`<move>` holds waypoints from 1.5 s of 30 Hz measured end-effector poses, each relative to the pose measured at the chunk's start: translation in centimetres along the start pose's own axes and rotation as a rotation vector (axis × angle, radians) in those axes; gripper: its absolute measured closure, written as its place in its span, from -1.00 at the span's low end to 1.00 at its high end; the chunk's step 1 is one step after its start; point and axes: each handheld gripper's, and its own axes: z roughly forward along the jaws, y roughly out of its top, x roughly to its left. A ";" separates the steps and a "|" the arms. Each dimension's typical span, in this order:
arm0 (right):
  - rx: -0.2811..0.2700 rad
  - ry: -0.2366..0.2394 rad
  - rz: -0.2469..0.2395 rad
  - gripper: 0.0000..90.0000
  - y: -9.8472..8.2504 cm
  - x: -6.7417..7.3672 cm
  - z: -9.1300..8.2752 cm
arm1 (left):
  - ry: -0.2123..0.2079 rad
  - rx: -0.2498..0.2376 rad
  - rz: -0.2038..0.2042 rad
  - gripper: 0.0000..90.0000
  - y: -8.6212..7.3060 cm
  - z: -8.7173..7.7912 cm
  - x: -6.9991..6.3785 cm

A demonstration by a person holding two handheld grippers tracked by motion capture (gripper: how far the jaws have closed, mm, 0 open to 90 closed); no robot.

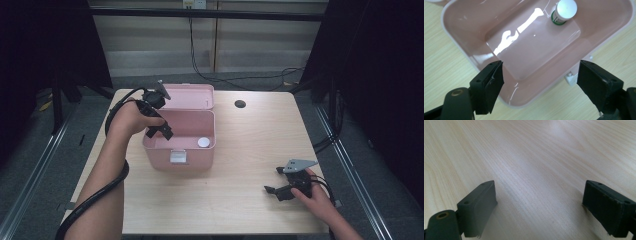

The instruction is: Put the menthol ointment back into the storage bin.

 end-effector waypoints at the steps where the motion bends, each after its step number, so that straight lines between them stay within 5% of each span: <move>1: 0.000 0.000 -0.001 -0.76 0.0 0.0 0.0 | 0.003 -0.001 -0.006 -0.54 -0.2 -0.1 0.1; 28: 0.000 0.000 0.000 -0.76 0.0 0.0 0.0 | 0.011 -0.062 -0.093 -0.54 -6.0 -1.8 3.1; 45: -0.002 -0.001 0.000 -0.76 0.0 0.0 0.0 | 0.016 -0.078 -0.080 -0.54 -8.9 -1.3 3.9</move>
